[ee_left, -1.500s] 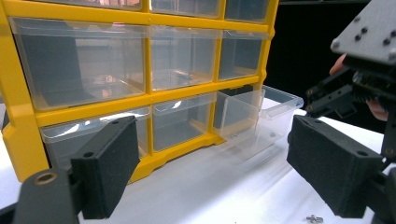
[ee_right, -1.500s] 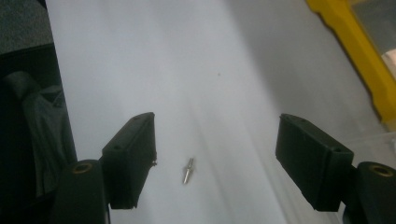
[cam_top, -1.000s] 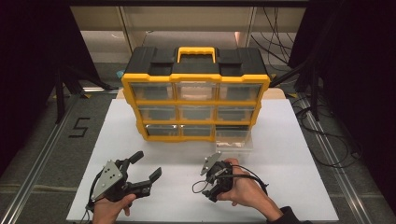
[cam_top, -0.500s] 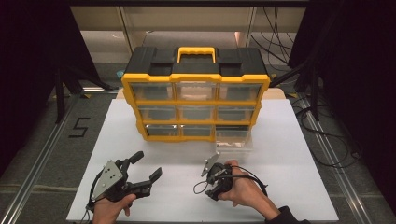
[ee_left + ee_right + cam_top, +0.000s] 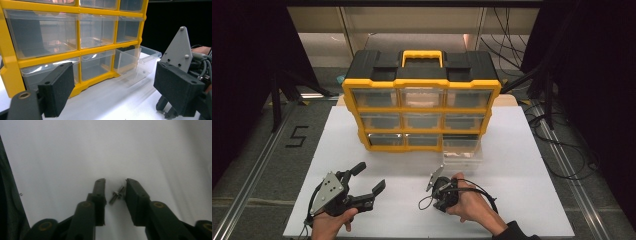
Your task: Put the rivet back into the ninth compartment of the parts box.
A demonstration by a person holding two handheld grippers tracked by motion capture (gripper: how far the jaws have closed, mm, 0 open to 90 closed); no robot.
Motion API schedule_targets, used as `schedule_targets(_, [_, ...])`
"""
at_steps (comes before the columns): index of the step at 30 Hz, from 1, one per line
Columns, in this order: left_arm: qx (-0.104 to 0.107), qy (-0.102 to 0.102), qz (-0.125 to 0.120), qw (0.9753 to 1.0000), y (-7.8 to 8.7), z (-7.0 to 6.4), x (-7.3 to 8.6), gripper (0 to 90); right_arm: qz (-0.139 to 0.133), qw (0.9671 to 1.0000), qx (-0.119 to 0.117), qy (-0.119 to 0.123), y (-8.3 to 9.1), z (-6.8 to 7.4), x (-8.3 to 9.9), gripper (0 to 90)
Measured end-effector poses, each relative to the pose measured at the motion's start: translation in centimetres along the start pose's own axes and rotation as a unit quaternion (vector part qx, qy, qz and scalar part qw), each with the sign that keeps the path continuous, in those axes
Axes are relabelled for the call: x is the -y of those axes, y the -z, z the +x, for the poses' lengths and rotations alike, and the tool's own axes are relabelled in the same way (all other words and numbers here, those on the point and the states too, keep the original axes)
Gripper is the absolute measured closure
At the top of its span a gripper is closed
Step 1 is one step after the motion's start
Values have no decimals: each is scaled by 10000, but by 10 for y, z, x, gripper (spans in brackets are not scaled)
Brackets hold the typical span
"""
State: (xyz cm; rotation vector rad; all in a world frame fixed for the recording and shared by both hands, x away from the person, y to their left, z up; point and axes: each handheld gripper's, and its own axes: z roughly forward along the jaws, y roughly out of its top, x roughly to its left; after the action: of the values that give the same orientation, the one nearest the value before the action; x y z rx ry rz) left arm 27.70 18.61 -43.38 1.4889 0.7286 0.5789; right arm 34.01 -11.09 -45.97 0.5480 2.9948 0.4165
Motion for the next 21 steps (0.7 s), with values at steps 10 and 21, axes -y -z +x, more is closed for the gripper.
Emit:
schedule_targets(10, [-2, 1, -6, 10000, 0, 0, 0, 163, -116, 9999, -59, -18, -1, 0, 1, 834])
schedule_targets(21, [-9, -7, -4, 10000, 0, 0, 0, 163, -154, 9998, -34, 85, 1, -1, 1, 837])
